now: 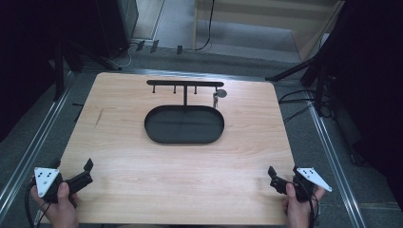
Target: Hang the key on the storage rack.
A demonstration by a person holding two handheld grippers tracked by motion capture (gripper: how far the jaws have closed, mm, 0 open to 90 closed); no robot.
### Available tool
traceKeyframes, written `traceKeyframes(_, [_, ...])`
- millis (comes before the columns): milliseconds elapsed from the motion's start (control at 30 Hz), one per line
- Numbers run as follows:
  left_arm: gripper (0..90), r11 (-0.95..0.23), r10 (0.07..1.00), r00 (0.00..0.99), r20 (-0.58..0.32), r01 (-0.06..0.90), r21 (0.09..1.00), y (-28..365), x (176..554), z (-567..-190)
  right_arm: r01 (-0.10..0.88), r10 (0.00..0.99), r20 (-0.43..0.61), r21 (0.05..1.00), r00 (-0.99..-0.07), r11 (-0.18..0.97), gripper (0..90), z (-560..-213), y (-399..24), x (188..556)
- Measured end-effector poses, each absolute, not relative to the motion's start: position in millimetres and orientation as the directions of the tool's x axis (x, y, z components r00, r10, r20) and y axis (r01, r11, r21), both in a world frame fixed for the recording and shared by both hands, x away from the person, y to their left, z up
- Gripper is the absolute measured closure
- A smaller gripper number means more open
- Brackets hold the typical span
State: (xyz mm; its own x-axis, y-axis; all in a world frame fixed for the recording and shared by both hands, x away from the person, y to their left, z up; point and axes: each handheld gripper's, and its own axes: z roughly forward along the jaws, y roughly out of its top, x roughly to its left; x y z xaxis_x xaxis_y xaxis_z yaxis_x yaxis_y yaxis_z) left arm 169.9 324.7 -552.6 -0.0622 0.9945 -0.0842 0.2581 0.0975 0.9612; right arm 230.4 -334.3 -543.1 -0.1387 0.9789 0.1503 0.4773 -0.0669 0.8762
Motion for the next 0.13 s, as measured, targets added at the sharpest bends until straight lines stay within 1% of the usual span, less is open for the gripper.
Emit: traceKeyframes(133, [0.0, 0.093, 0.995, -0.062, -0.079, 0.264, 0.96, 324.8, 170.4, -552.5, 0.463, 0.979, 0.173, 0.88, -0.111, -0.103, 0.2, -543.5, -336.6, 228.5])
